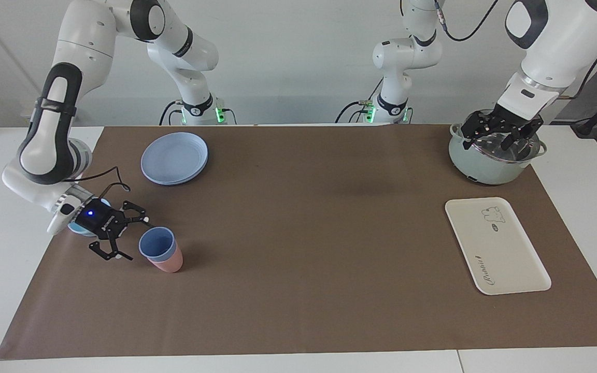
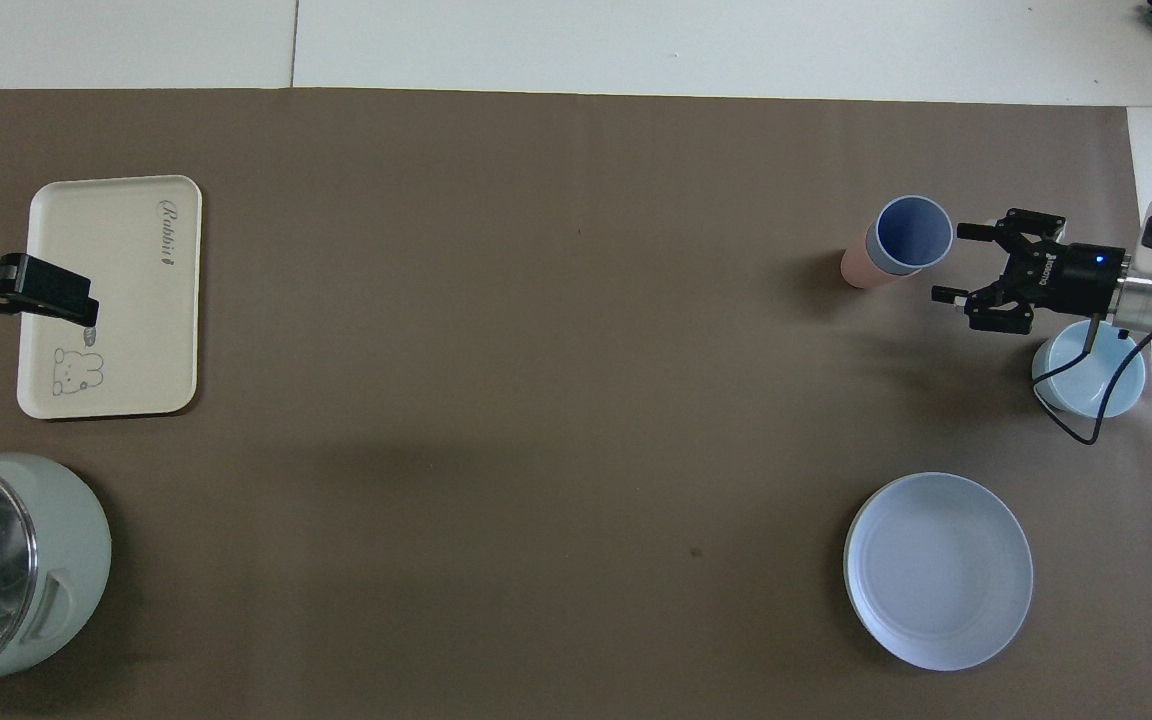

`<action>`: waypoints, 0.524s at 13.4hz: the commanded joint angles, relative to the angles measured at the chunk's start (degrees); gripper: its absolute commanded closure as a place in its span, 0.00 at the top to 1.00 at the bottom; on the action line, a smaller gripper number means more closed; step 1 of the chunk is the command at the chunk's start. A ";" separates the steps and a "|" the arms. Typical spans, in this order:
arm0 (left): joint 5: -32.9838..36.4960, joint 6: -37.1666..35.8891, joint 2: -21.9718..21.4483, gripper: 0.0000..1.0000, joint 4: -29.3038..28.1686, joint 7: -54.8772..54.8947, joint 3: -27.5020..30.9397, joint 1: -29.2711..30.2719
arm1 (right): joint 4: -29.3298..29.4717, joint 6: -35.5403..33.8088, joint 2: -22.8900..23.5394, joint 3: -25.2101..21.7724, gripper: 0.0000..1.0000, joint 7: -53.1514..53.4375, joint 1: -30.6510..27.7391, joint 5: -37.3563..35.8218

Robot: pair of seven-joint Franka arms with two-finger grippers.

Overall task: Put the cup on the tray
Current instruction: 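Move the right gripper toward the nested pink and blue cups, then close the right gripper on the rim of the pink cup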

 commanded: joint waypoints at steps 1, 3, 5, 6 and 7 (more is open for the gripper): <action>0.97 0.36 -1.72 1.00 -1.85 0.47 -0.04 0.26 | -1.20 2.54 0.21 0.16 1.00 -2.45 0.77 3.46; 0.97 0.36 -1.72 1.00 -1.85 0.47 -0.04 0.26 | -2.17 2.99 1.17 0.16 1.00 -4.98 1.82 7.83; 0.97 0.36 -1.72 1.00 -1.85 0.47 -0.04 0.26 | -2.17 3.43 1.35 0.16 1.00 -5.53 2.87 9.70; 0.97 0.45 -1.72 1.00 -1.85 0.47 -0.04 0.26 | -2.17 3.60 1.44 0.16 1.00 -5.53 2.96 10.23; 0.97 0.36 -1.72 1.00 -1.85 0.47 -0.04 0.26 | -2.17 4.04 1.61 0.16 1.00 -5.53 3.05 10.41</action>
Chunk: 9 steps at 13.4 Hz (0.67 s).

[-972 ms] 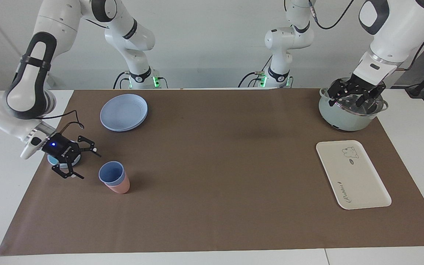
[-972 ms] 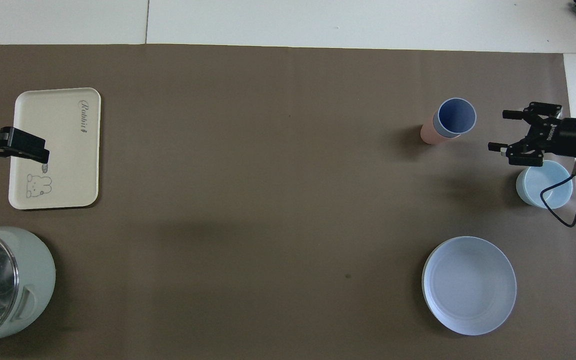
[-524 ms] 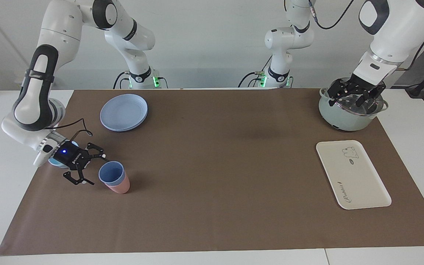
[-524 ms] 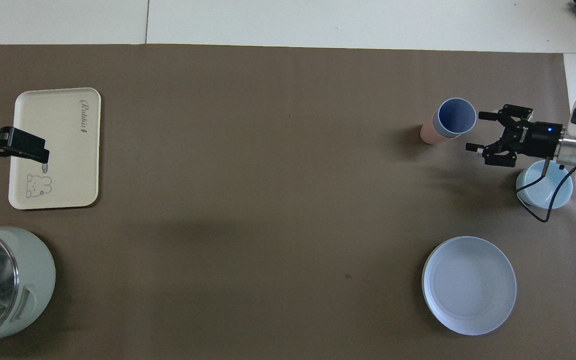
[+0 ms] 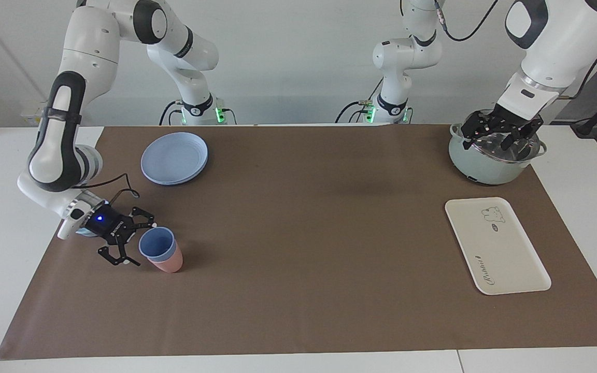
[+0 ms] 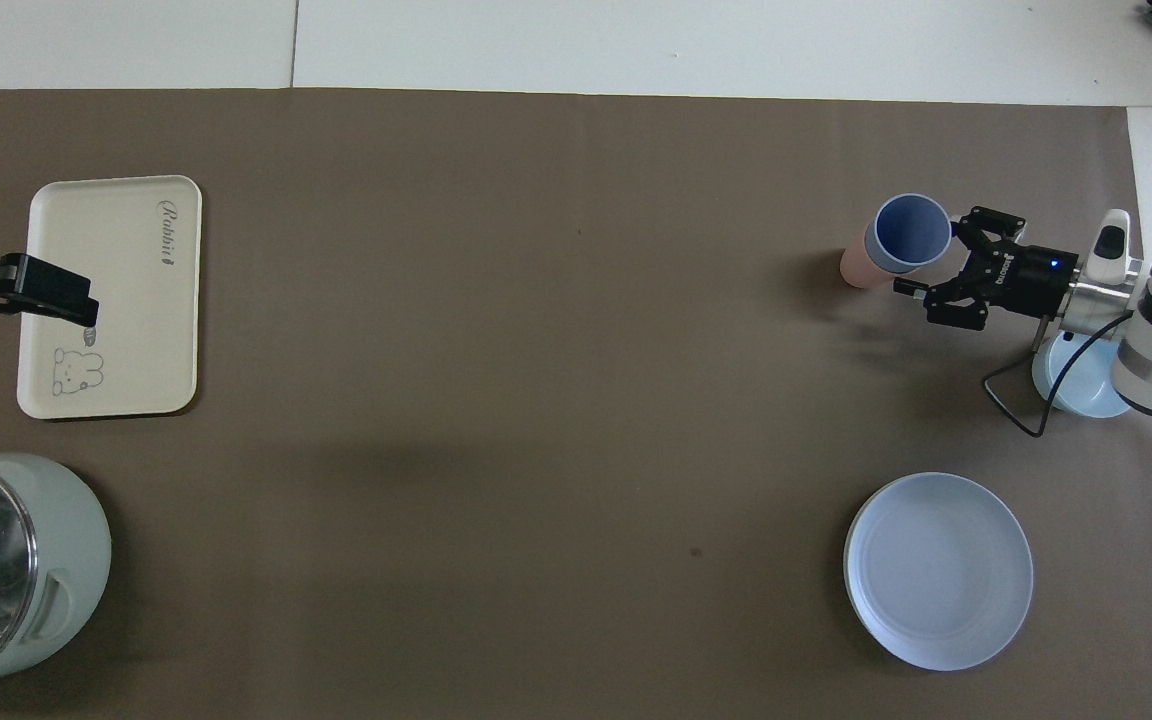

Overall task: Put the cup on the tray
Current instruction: 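Close the right gripper on the rim of the pink cup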

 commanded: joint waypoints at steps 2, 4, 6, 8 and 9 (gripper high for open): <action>0.97 0.36 -1.72 1.00 -1.85 0.47 -0.04 0.26 | -0.86 1.63 0.32 0.14 1.00 -2.21 1.00 4.50; 0.97 0.36 -1.72 1.00 -1.85 0.47 -0.04 0.26 | -1.47 1.46 0.23 0.23 1.00 -2.21 1.09 4.69; 0.97 0.36 -1.72 1.00 -1.85 0.47 -0.04 0.26 | -1.74 1.20 0.06 0.14 1.00 -3.00 1.27 4.78; 0.97 0.36 -1.72 1.00 -1.85 0.47 -0.04 0.26 | -2.00 0.93 -0.03 0.23 1.00 -3.18 1.35 4.78; 0.97 0.36 -1.72 1.00 -1.85 0.47 -0.04 0.26 | -2.09 0.84 -0.03 0.23 1.00 -3.44 2.05 4.78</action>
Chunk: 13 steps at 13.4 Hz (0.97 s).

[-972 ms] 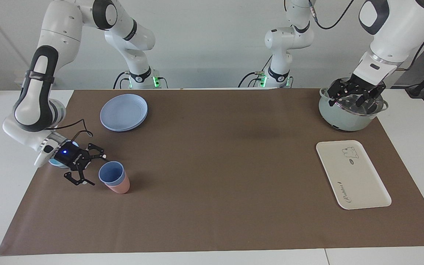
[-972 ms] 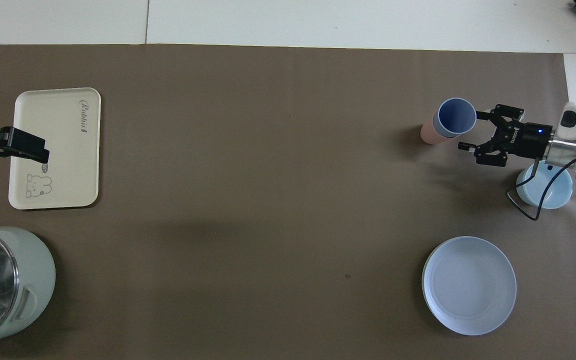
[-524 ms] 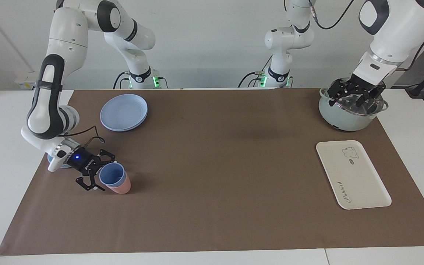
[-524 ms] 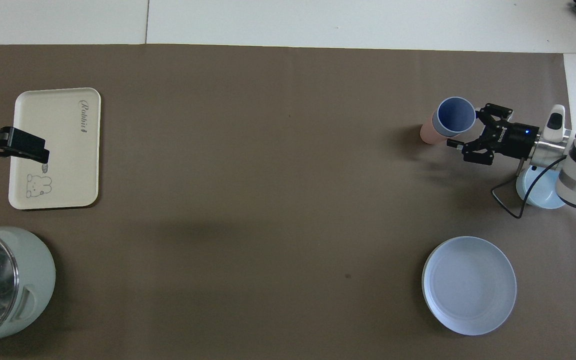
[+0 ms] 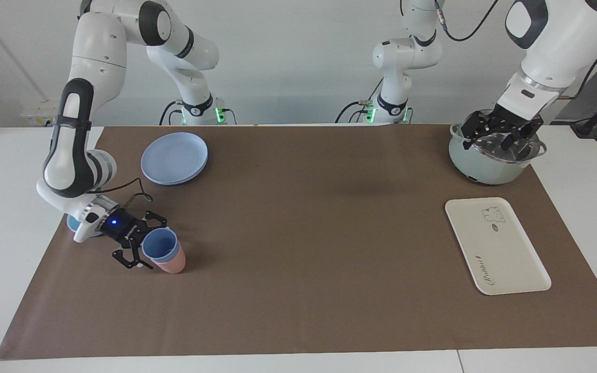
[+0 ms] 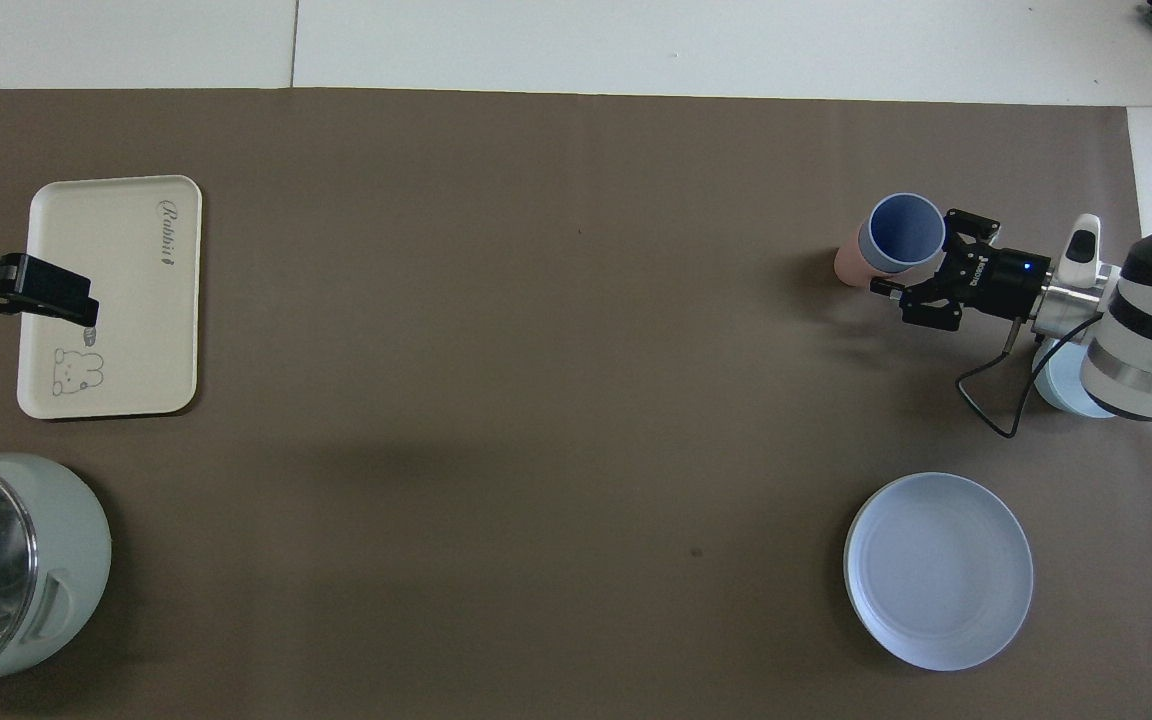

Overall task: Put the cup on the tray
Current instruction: 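Close the right gripper on the rim of the pink cup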

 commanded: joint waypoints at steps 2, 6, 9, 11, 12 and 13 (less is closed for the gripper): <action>0.97 0.45 -1.72 1.00 -1.85 0.47 -0.04 0.26 | -1.03 0.53 -0.26 0.21 1.00 -3.56 1.14 2.33; 0.97 0.36 -1.72 1.00 -1.85 0.47 -0.04 0.26 | -0.76 0.79 -0.17 0.21 0.01 -3.48 1.49 2.33; 0.97 0.45 -1.72 1.00 -1.85 0.47 -0.04 0.26 | 0.03 1.14 -0.34 0.30 0.00 -1.02 1.58 2.33; 0.97 0.36 -1.72 1.00 -1.85 0.47 -0.04 0.26 | 1.08 1.23 -1.48 0.21 0.00 2.65 2.72 1.02; 0.97 0.45 -1.72 1.00 -1.85 0.47 -0.04 0.26 | 1.17 2.01 -3.49 0.30 0.00 5.37 3.25 -0.82; 0.97 0.36 -1.72 1.00 -1.85 0.47 -0.04 0.26 | 1.26 4.28 -5.42 0.21 0.00 8.27 4.56 -3.62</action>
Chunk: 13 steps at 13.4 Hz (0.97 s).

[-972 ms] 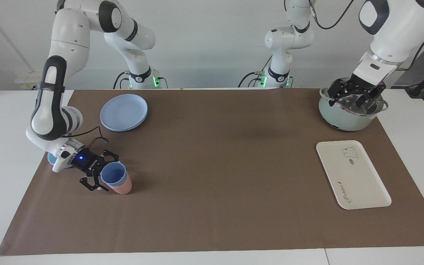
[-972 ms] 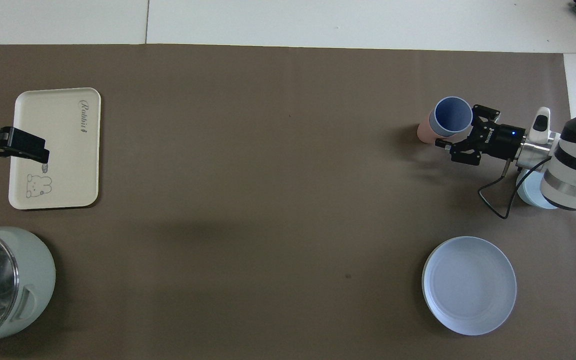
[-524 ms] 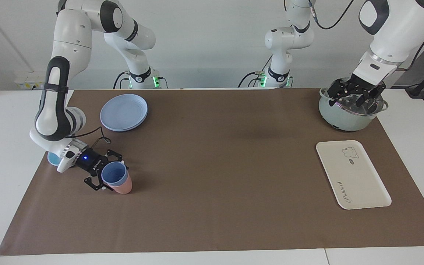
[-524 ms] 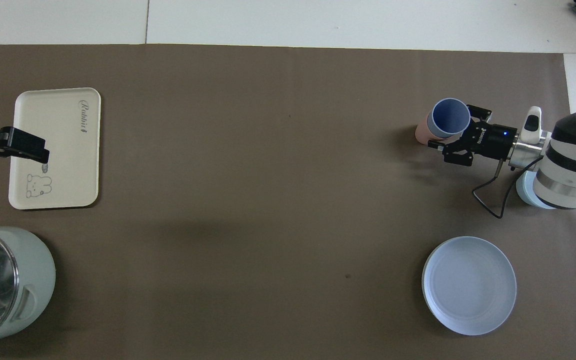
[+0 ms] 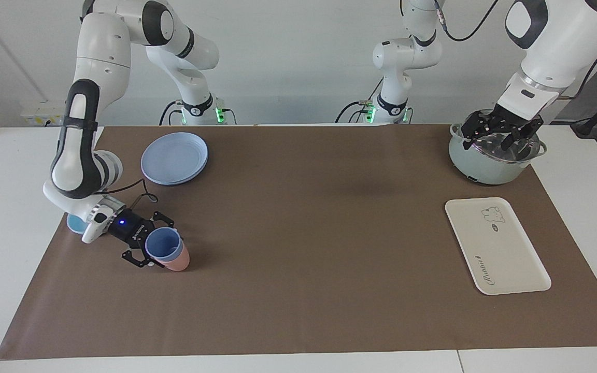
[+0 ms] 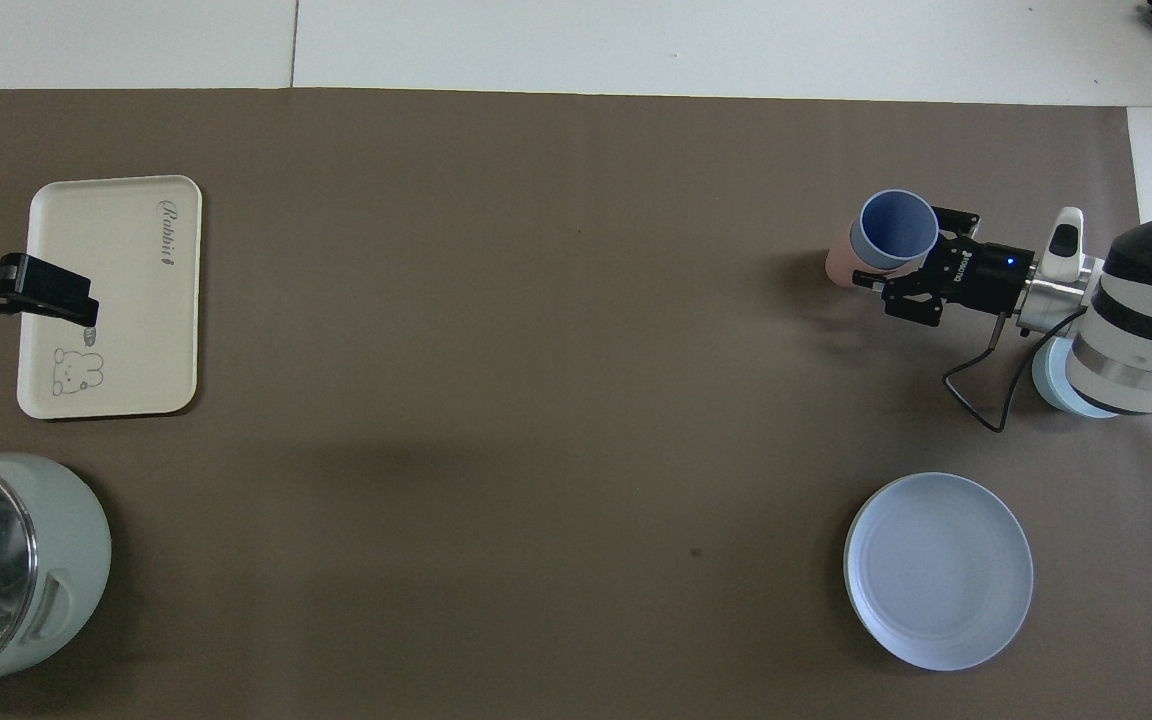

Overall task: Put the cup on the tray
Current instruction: 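Lift the nested cups with the right gripper and carry them toward center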

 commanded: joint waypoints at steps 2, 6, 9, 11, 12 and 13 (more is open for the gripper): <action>0.97 0.62 -1.72 1.00 -1.85 0.47 -0.13 0.18 | -0.22 7.67 -8.92 0.20 0.00 14.02 4.89 -11.39; 0.97 0.45 -1.81 1.00 -1.85 0.38 -0.13 -0.09 | 0.30 8.39 -15.17 0.20 0.00 28.11 10.52 -25.38; 0.97 -0.26 -2.15 1.00 -2.64 0.03 -0.22 -0.61 | 0.57 9.00 -17.64 0.12 0.00 39.25 15.96 -35.65; 0.97 0.53 -2.68 1.00 -3.61 -0.06 -0.48 -0.70 | 1.09 10.06 -19.22 0.29 0.00 46.91 20.00 -42.35; 0.79 1.06 -2.69 1.00 -3.96 -0.06 -0.83 -1.23 | 1.36 9.97 -19.75 0.29 0.00 49.64 21.93 -44.12; 0.70 3.50 -2.69 1.00 -4.22 0.03 -0.84 -3.06 | 1.53 9.88 -20.10 0.38 0.00 51.84 24.22 -45.96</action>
